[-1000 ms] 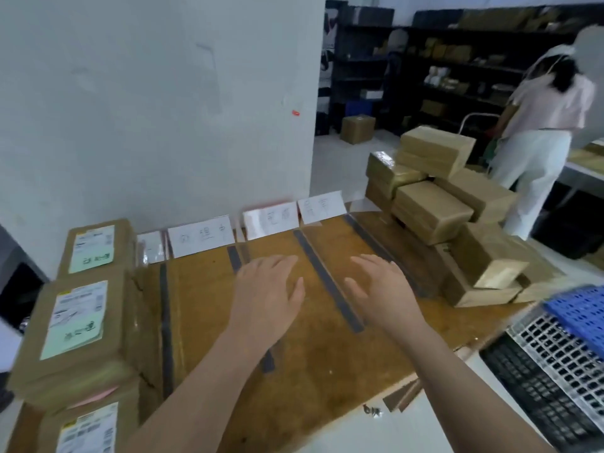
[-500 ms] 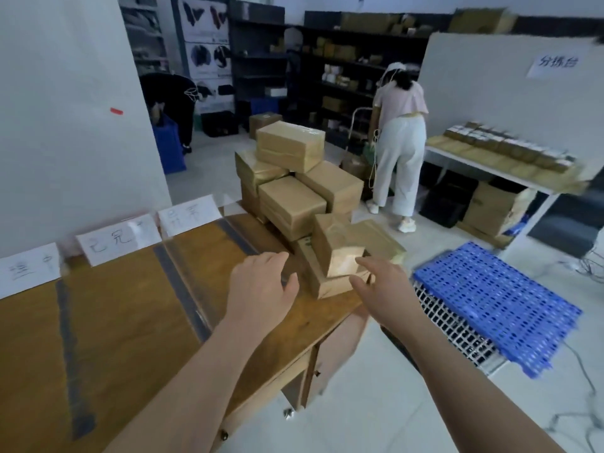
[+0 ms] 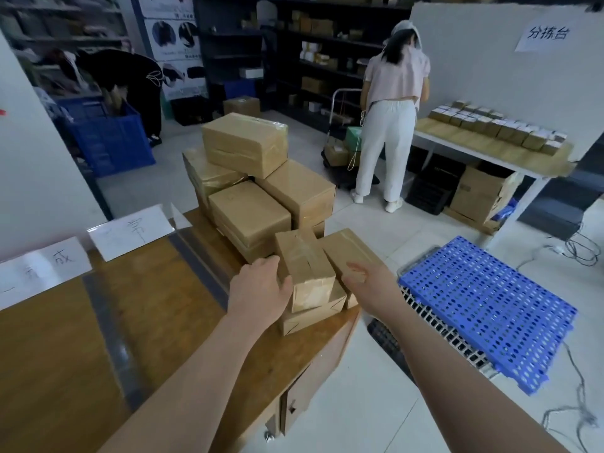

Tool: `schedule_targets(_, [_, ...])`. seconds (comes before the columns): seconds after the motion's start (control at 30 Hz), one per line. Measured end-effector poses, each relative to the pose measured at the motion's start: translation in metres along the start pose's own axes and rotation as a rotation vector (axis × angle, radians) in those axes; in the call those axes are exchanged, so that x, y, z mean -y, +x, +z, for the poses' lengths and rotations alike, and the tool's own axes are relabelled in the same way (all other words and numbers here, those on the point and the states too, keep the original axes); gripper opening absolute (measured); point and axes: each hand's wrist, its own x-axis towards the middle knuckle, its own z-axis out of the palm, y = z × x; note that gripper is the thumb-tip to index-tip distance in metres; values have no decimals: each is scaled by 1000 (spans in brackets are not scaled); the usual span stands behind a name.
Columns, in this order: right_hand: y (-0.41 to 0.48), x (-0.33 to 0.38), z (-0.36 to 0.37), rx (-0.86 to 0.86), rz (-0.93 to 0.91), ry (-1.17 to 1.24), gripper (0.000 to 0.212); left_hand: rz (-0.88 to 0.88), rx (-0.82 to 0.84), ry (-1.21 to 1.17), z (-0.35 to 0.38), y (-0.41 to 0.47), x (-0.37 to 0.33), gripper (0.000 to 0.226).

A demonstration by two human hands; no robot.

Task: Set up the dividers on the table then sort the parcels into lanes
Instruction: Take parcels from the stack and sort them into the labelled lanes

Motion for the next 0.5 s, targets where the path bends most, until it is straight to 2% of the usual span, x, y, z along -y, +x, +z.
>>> schedule_targets(0.27, [73, -8, 16, 166, 62, 108, 38, -87, 144, -126, 31, 58, -8, 57])
schedule_targets(0.5, [101, -23, 20, 340, 144, 428, 28, -275, 196, -420, 49, 66, -22, 84])
